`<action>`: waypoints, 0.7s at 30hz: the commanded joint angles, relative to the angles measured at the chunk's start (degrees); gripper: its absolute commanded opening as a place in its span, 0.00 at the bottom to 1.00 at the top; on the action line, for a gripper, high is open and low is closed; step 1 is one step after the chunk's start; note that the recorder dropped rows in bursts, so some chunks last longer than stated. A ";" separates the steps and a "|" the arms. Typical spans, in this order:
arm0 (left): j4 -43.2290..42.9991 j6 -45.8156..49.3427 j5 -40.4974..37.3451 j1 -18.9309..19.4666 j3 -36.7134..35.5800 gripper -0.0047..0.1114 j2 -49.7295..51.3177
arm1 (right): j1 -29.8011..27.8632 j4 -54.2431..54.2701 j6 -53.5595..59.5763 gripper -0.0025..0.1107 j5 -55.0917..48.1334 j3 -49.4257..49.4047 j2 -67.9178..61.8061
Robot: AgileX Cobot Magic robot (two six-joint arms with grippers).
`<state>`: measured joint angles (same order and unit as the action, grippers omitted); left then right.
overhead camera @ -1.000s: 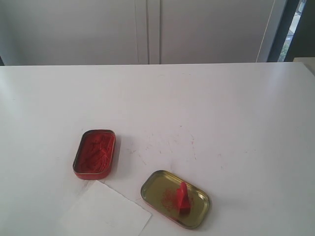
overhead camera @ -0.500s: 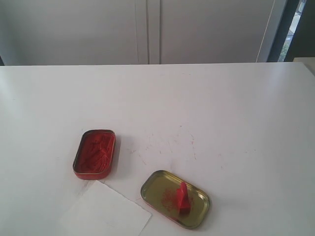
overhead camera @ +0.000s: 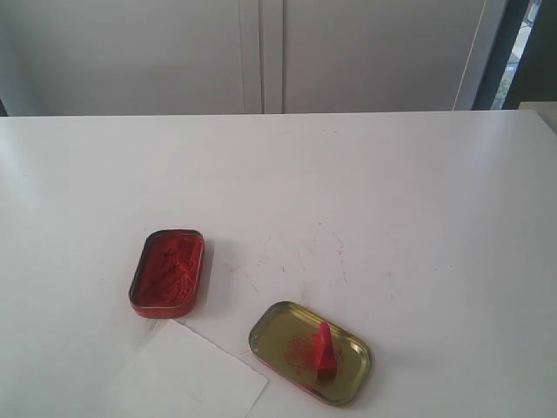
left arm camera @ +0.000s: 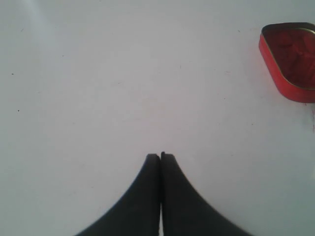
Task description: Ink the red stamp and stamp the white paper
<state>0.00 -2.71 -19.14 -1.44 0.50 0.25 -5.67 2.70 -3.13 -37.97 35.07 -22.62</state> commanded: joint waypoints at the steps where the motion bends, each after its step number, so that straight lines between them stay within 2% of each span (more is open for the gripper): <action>1: 0.00 -0.05 -0.26 0.10 -0.50 0.04 -0.25 | 0.09 3.66 -0.21 0.07 -2.91 0.69 -3.99; 10: 0.00 -0.05 -0.26 0.10 -0.50 0.04 -0.25 | 0.09 10.75 3.13 0.07 -11.40 2.02 -16.87; 21: 0.00 -0.05 -0.26 0.10 -0.50 0.04 -0.25 | 1.06 10.93 3.57 0.07 -16.76 8.81 -28.45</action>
<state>0.00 -2.71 -19.14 -1.44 0.50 0.25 -5.41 13.31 -0.41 -53.86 42.37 -48.87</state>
